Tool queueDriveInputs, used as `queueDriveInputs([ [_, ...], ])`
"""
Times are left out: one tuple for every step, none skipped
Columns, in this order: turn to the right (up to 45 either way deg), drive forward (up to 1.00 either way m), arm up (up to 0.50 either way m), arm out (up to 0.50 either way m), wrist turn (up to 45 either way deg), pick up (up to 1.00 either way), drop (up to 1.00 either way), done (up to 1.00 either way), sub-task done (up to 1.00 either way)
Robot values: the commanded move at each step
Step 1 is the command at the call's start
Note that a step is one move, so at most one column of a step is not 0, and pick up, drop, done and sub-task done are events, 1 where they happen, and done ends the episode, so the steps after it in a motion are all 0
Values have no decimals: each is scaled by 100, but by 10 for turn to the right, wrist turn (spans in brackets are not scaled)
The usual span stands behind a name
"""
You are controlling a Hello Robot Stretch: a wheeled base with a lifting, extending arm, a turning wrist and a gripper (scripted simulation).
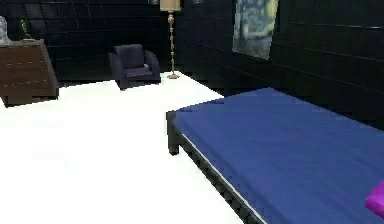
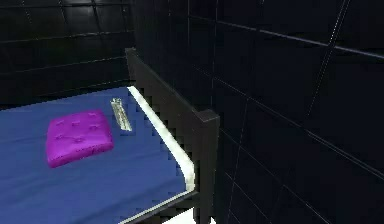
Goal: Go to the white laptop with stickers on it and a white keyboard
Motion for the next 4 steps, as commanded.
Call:
queueDriveInputs([
  [-270,0,0,0,0,0,0,0,0],
  [0,35,0,0,0,0,0,0,0],
  [0,100,0,0,0,0,0,0,0],
  [-90,0,0,0,0,0,0,0,0],
])
